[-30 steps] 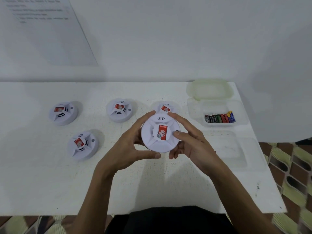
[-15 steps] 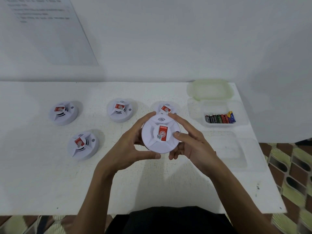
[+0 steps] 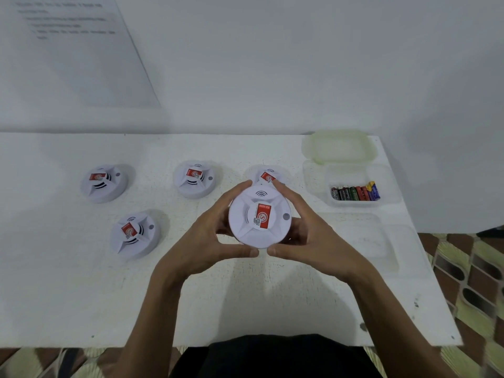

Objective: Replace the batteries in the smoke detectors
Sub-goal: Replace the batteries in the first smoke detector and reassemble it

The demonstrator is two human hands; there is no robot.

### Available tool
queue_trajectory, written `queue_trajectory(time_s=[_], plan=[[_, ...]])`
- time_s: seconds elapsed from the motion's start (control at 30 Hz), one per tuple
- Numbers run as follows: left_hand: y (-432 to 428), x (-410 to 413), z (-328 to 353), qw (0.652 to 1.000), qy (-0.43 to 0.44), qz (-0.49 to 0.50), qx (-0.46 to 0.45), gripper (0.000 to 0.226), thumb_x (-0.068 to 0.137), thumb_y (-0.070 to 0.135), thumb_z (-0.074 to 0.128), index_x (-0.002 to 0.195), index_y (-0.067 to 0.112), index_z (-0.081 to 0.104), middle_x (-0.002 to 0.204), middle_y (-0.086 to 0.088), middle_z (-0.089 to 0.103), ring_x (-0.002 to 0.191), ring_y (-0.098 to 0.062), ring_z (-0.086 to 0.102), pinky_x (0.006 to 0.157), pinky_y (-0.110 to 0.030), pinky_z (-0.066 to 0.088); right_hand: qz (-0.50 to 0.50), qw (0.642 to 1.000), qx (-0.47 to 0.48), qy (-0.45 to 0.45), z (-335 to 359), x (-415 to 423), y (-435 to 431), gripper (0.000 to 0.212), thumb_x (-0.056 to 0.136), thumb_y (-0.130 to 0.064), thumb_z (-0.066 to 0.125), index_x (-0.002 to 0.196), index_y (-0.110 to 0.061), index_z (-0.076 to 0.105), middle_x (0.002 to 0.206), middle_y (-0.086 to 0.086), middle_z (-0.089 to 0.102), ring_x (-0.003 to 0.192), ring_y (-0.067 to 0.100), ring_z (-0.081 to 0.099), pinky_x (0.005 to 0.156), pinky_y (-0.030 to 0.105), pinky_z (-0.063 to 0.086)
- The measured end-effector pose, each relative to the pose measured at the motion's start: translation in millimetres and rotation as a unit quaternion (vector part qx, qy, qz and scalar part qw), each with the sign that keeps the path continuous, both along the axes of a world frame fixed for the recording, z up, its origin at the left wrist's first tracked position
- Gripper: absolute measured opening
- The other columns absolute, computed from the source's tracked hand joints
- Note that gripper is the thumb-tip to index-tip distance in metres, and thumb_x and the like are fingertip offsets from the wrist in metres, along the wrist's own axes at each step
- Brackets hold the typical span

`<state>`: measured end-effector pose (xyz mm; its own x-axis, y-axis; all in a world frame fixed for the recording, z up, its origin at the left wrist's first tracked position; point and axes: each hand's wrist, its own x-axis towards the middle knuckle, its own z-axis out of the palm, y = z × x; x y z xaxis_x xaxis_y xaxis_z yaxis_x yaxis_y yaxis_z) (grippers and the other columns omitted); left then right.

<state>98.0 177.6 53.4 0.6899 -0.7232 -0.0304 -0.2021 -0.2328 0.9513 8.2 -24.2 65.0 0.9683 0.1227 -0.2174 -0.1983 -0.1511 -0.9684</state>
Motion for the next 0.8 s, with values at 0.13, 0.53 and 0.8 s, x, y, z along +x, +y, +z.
queue_trajectory(time_s=[0.13, 0.53, 0.8], plan=[[1.4, -0.9, -3.1, 1.000, 0.005, -0.004, 0.006, 0.096, 0.069, 0.020, 0.082, 0.141, 0.042, 0.023, 0.132, 0.036, 0.041, 0.120, 0.003, 0.047, 0.083, -0.014, 0.048, -0.004, 1.000, -0.005, -0.003, -0.2, -0.8, 1.1, 0.095, 0.082, -0.003, 0.076, 0.147, -0.048, 0.023, 0.137, -0.008, 0.056, 0.115, 0.020, 0.063, 0.095, 0.044, 0.055], [1.3, -1.7, -6.1, 1.000, 0.008, -0.011, 0.016, 0.092, 0.074, 0.020, 0.079, 0.142, 0.041, 0.020, 0.133, 0.039, 0.038, 0.121, 0.003, 0.046, 0.083, -0.013, 0.048, 0.003, 1.000, -0.011, 0.000, -7.4, -2.8, 0.1, 0.094, 0.083, -0.008, 0.075, 0.146, -0.052, 0.022, 0.138, -0.013, 0.053, 0.119, 0.020, 0.060, 0.095, 0.045, 0.054], [1.9, -1.8, -10.2, 1.000, 0.014, -0.007, 0.020, 0.091, 0.074, 0.023, 0.079, 0.141, 0.042, 0.021, 0.131, 0.041, 0.038, 0.120, 0.005, 0.046, 0.083, -0.012, 0.047, 0.004, 1.000, -0.015, 0.004, -9.4, -3.8, 1.2, 0.093, 0.084, -0.009, 0.075, 0.145, -0.054, 0.021, 0.140, -0.015, 0.051, 0.122, 0.017, 0.058, 0.097, 0.044, 0.054]])
